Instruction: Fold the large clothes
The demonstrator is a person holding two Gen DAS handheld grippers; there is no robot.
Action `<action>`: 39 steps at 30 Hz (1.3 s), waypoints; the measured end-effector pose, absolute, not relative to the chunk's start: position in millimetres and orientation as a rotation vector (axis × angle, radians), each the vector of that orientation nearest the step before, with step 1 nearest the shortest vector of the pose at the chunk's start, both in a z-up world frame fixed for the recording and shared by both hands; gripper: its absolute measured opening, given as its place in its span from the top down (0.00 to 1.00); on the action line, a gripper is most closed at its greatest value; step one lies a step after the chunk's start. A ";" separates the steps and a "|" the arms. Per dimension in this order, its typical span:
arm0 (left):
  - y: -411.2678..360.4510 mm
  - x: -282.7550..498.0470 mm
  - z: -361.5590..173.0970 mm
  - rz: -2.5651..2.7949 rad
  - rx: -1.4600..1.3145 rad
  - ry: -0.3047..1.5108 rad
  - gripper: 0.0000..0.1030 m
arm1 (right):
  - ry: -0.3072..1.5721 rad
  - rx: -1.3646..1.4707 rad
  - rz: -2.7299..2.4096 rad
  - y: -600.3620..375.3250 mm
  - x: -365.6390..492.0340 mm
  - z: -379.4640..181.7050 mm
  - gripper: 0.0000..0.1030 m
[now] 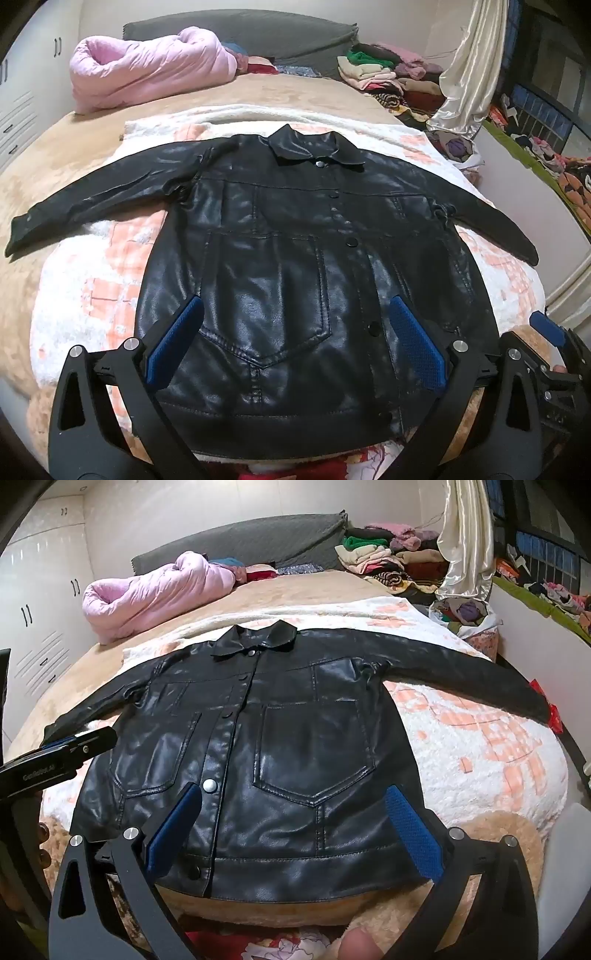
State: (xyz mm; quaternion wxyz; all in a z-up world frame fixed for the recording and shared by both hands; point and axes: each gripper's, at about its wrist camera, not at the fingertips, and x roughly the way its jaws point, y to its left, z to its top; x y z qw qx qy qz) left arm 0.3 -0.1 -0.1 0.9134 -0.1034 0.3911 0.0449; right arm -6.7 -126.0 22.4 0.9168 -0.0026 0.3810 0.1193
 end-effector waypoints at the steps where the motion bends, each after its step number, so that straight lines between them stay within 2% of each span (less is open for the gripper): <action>1: 0.1 0.5 -0.1 0.092 -0.213 0.805 0.09 | 0.784 -0.003 0.247 -125.8 -7.1 22.8 0.04; 39: -2.8 -5.9 10.3 0.086 -0.204 0.792 0.09 | 0.759 -0.031 0.278 -116.6 -12.6 26.2 0.04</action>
